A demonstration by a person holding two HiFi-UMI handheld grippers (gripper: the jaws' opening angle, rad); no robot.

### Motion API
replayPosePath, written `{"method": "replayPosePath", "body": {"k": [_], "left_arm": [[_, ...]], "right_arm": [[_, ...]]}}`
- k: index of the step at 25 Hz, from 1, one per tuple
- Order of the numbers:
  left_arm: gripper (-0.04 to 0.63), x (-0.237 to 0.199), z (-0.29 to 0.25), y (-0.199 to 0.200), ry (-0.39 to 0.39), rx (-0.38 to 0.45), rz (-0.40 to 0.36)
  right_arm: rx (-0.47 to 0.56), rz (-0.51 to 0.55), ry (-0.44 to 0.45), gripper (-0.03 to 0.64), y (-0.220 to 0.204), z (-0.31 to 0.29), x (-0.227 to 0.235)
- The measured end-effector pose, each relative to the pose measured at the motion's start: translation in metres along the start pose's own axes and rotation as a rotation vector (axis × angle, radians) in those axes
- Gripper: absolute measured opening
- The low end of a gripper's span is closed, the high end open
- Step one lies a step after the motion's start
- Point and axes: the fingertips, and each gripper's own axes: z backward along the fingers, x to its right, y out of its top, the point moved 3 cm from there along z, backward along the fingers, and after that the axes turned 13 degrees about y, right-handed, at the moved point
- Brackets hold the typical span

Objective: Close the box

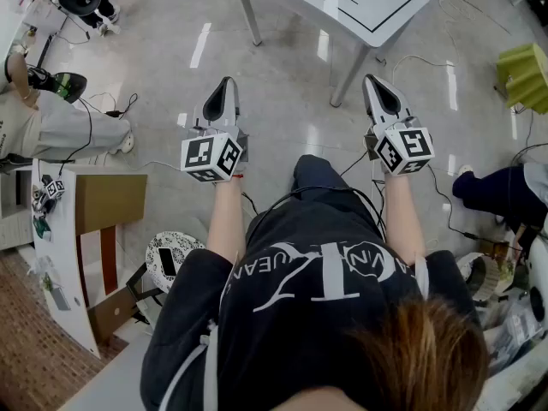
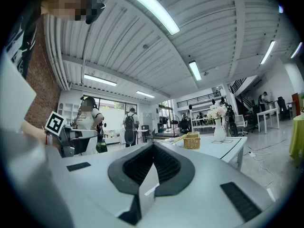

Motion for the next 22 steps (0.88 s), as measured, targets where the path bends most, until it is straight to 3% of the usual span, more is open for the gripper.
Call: {"method": "replayPosePath", "body": {"k": [9,22], "left_arm": [[0.011,-0.004,-0.035,-0.007,-0.011,-0.028,-0.001],[0.011,-0.018,-0.127,-0.021,-0.030,-0.086,0.010]], "right_arm": [[-0.007,-0.014,-0.001,-0.002,-0.006,-0.023,0.023],[-0.061,-0.017,0.050,-0.002,-0.017,-0.107,0.073]]}}
